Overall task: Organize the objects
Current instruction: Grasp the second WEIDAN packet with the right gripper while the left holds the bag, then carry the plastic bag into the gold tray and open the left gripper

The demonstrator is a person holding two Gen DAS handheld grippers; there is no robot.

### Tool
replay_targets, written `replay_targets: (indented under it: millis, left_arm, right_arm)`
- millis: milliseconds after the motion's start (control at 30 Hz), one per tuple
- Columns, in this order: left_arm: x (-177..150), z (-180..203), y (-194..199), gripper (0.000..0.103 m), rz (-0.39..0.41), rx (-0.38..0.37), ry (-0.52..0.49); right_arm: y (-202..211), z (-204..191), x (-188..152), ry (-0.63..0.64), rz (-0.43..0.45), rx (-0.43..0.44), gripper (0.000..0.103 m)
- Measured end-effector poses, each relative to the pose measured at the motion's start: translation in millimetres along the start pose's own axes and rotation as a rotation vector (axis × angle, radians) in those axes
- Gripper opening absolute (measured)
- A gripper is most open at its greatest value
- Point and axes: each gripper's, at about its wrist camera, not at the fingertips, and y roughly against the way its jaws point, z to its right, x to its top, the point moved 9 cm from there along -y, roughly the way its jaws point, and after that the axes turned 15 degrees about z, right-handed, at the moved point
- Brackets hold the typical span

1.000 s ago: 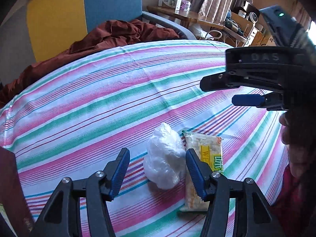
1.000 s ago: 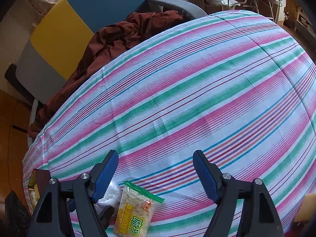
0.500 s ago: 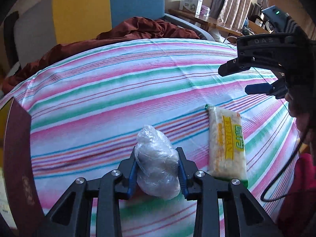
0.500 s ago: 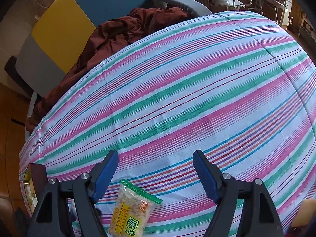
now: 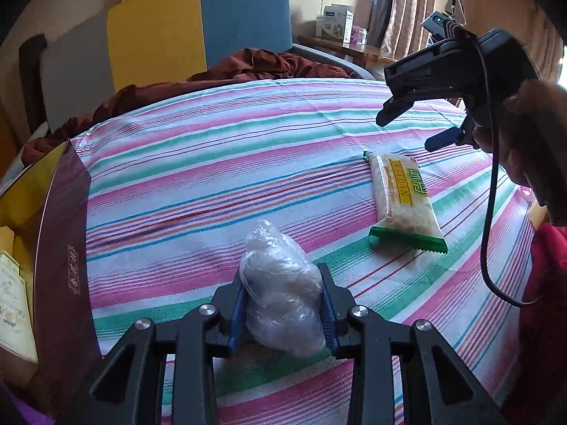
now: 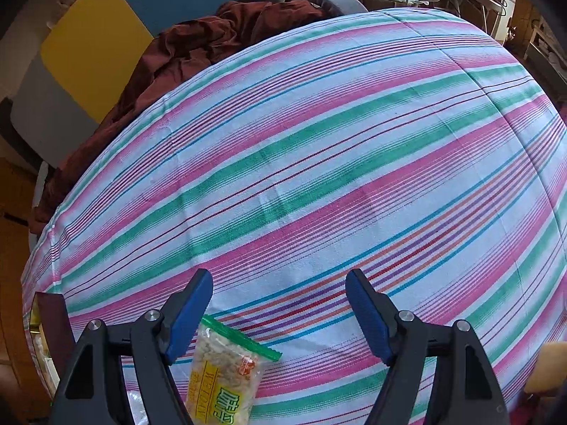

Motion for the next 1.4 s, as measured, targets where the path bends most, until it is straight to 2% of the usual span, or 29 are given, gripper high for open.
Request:
replay_targets:
  millis: [100, 200, 433, 500, 567, 767, 933, 1100, 1400]
  left_arm:
    - [-0.2, 0.3, -1.0, 0.035, 0.009, -0.006, 0.005]
    - [-0.7, -0.3, -0.2, 0.035, 0.016, -0.012, 0.011]
    - [0.5, 0.5, -3.4, 0.036, 0.023, -0.015, 0.012]
    - [0.3, 0.7, -3.0, 0.036, 0.025, -0.012, 0.009]
    - [-0.2, 0.9, -1.8, 0.036, 0.026, -0.009, 0.005]
    - [-0.3, 0.0, -1.0, 0.036, 0.028, 0.002, -0.008]
    - [2.8, 2.0, -3.0, 0.035, 0.016, 0.012, -0.013]
    - [3.9, -0.3, 6.9, 0.035, -0.017, 0.009, 0.023]
    - [25.9, 2.4, 44.9, 0.035, 0.044, 0.006, 0.009]
  right_arm:
    - [14.1, -11.9, -8.7, 0.011, -0.016, 0.013, 0.079]
    - [22.2, -26.2, -31.3, 0.053, -0.047, 0.019, 0.079]
    - [17.9, -50.4, -81.1, 0.127, -0.076, 0.023, 0.077]
    - [19.2, -51.5, -83.8, 0.228, -0.028, -0.056, 0.047]
    - [20.9, -55.2, -83.1, 0.261, -0.006, -0.045, 0.042]
    - [19.7, -55.9, -76.0, 0.269, 0.008, -0.001, 0.042]
    - [16.4, -54.2, -70.9, 0.293, 0.019, 0.0, 0.042]
    - [15.9, -53.8, -70.1, 0.338, 0.031, -0.015, 0.042]
    - [18.2, -48.0, -71.7, 0.347, 0.036, -0.02, 0.043]
